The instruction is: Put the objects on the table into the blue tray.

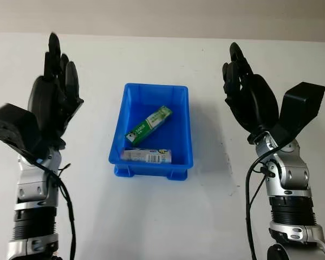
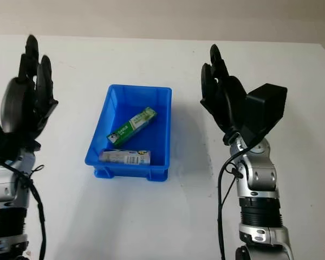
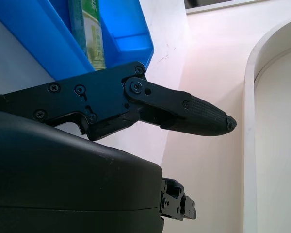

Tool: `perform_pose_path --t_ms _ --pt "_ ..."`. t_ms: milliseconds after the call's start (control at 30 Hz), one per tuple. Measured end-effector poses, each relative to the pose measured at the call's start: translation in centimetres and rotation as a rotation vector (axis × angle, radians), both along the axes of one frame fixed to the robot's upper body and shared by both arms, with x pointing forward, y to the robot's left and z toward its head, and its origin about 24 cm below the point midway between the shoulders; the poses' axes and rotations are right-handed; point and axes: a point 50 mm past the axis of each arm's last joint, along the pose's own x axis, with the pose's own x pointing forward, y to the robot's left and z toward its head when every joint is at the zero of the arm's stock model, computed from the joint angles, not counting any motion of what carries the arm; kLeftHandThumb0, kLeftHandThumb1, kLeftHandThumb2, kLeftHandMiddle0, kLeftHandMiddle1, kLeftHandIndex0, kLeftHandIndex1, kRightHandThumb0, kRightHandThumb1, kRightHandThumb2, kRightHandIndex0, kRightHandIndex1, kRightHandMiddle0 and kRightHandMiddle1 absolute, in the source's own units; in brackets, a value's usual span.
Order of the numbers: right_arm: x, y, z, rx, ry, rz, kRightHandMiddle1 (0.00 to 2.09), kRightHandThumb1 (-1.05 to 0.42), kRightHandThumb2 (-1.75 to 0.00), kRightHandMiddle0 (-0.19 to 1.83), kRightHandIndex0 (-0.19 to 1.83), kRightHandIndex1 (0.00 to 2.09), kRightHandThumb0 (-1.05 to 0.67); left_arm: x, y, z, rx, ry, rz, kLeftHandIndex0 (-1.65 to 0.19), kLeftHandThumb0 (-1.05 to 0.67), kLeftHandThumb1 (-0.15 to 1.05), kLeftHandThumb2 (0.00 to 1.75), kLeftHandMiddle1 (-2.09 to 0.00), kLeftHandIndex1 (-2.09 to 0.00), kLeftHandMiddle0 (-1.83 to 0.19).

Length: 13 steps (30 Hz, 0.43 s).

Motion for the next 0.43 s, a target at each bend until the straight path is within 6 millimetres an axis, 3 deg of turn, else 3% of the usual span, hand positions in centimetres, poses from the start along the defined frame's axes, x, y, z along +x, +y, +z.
perform_pose_path --t_ms 433 --pt "0.03 0.07 -0.08 0.006 -0.004 0.003 0.0 -1.05 -0.73 -0.19 -0.19 0.0 -0.71 0.39 -0.44 -1.0 0.019 0.062 -0.034 0.19 -0.84 1.05 0.7 0.0 0.0 0.19"
